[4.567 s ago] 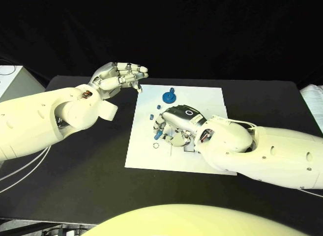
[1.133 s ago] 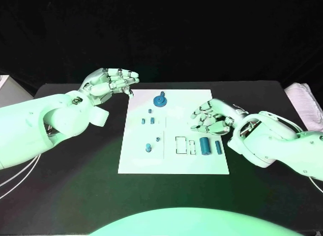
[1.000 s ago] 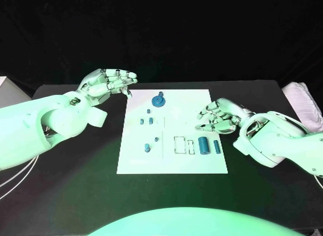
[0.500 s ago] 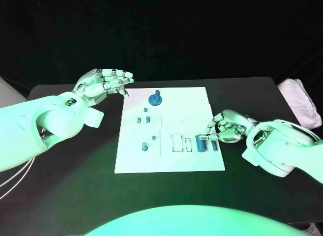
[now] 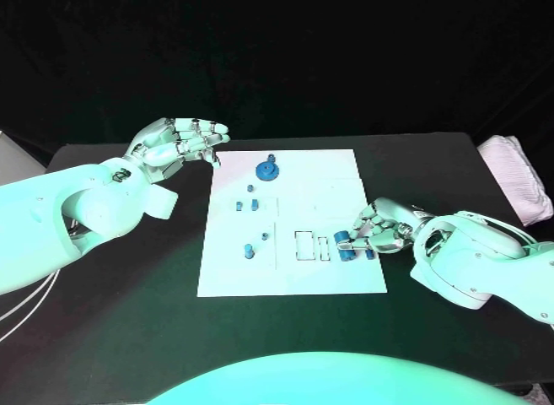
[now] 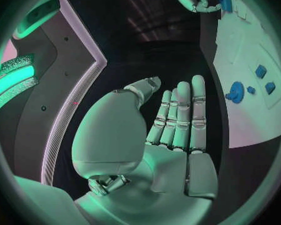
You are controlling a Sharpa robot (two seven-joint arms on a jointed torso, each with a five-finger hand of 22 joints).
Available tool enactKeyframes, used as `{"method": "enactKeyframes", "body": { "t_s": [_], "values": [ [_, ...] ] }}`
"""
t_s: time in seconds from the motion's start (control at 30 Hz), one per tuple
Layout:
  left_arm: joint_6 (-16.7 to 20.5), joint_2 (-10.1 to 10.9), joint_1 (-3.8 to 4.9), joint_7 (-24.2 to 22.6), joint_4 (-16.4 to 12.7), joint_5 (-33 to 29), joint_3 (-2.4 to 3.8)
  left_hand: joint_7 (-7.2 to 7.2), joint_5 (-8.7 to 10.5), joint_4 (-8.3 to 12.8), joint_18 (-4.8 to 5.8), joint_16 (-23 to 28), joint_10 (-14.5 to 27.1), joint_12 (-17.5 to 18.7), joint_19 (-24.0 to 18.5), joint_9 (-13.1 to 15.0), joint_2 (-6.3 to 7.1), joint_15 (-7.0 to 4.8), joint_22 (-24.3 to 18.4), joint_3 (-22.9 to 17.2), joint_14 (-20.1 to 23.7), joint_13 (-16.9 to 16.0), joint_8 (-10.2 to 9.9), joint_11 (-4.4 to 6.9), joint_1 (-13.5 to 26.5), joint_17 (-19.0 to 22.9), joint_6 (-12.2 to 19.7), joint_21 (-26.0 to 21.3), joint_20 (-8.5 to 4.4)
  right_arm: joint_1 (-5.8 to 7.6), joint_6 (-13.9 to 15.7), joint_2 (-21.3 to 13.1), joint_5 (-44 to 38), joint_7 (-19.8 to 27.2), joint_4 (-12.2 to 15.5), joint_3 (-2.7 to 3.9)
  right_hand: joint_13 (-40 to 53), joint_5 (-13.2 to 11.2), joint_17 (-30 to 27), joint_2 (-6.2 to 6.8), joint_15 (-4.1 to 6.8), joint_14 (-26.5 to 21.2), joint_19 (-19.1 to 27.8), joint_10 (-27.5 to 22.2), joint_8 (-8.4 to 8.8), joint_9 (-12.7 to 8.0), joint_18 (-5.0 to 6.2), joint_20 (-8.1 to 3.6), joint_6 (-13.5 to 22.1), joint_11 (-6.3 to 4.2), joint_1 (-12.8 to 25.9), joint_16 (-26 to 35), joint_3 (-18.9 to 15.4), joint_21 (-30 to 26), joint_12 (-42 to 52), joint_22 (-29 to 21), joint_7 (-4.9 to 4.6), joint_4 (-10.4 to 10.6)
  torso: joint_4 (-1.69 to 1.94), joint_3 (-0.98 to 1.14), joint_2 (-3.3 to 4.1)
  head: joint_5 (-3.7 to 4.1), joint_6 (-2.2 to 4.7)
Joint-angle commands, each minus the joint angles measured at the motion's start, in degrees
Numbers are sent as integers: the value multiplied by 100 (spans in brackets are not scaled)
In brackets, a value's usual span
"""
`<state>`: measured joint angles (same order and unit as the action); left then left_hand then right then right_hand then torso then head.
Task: Assemble the parts on the task board
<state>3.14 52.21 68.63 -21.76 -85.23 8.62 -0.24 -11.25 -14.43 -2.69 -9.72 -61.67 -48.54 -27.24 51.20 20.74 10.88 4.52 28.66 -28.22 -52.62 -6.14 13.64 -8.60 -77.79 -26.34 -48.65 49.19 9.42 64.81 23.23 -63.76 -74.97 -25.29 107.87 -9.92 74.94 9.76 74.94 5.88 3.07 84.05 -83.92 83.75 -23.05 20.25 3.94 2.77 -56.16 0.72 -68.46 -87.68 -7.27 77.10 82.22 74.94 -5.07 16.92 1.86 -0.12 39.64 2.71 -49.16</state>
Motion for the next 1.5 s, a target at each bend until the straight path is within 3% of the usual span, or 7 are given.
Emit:
{"method": "enactKeyframes", "body": {
  "t_s": [0.03, 0.67, 0.83, 0.87, 0.9, 1.2, 1.5],
  "values": [
    [-99, -2, 0, -28, -22, -24, 3, -38, -22, -9, -78, 20, 30, 18, -10, -8, -29, -1, -5, 11, 35, 6, 29, 5, -20, 5, 2, -25, 30, -47, -219, 44, -308, -279, -23, -2, 640, -33, 906, -7, 41, 474, -274, 83, -21, 9, -103, -39, -45, -22, 75, -24, -50, 38, 2, 457, 12, 2, 3, 5, 1, -6, -29],
    [-167, 23, 0, 25, -25, -24, 3, -41, -24, -20, -77, 24, 34, 19, -14, -9, -35, 1, -8, 13, 39, 9, 30, 3, -10, 6, 5, -31, 33, -214, -464, 403, -1059, -747, -287, -4, 642, 13, 967, 68, 50, 483, -278, 69, -80, 12, -119, -44, -64, -35, -46, -43, -70, 114, -36, 537, 27, -7, -1, 4, -1, 7, -84],
    [-177, 31, 0, 40, -29, -24, 3, -41, -24, -24, -77, 25, 36, 19, -16, -9, -35, 2, -10, 15, 42, 11, 30, 2, -5, 6, 7, -34, 34, -221, -368, 444, -1100, -791, -341, -4, 651, 321, 989, -22, 59, 485, -277, 70, -131, 15, -123, -49, -93, -48, -229, -48, -41, 138, -60, 570, 43, -17, 1, 1, -3, 12, -84],
    [-179, 32, 0, 42, -30, -24, 3, -42, -24, -25, -77, 26, 36, 19, -17, -10, -35, 3, -10, 16, 43, 11, 29, 2, -3, 6, 8, -35, 34, -222, -331, 451, -1077, -791, -344, -4, 673, 622, 1010, -65, 69, 490, -282, 83, -151, 15, -128, -55, -114, -60, -317, -54, -25, 164, -51, 597, 54, -20, 0, 2, -4, 11, -84],
    [-180, 32, 0, 43, -30, -24, 3, -42, -24, -25, -77, 26, 36, 19, -17, -10, -35, 3, -10, 16, 43, 11, 29, 2, -3, 6, 8, -35, 34, -222, -313, 453, -1066, -791, -344, -4, 675, 711, 1013, -78, 71, 490, -282, 83, -153, 13, -129, -57, -113, -62, -353, -55, -17, 166, -54, 600, 57, -24, 0, 2, -5, 10, -84],
    [-186, 41, 0, 52, -30, -24, 3, -43, -24, -28, -77, 31, 38, 20, -20, -10, -35, 4, -13, 16, 49, 12, 29, 1, -1, 8, 10, -39, 35, -224, 232, 436, -536, -671, -273, -4, 781, 1258, 1152, -227, 113, 519, -309, 152, -194, -27, -151, -86, -268, -120, -685, -103, 194, 273, 6, 705, 125, -25, 9, -7, -15, 22, -84],
    [-185, 33, 0, 64, -27, -24, 3, -43, -26, -30, -76, 41, 41, 20, -28, -11, -36, 5, -17, 15, 61, 14, 28, 0, -2, 11, 13, -48, 36, -103, 1093, 291, 134, -243, -22, 2, 920, 1085, 1241, -354, 167, 538, -337, 255, -250, -49, -173, -128, -457, -190, -643, -133, 300, 374, 125, 796, 208, -22, 5, -8, -13, 26, -69]
  ]
}}
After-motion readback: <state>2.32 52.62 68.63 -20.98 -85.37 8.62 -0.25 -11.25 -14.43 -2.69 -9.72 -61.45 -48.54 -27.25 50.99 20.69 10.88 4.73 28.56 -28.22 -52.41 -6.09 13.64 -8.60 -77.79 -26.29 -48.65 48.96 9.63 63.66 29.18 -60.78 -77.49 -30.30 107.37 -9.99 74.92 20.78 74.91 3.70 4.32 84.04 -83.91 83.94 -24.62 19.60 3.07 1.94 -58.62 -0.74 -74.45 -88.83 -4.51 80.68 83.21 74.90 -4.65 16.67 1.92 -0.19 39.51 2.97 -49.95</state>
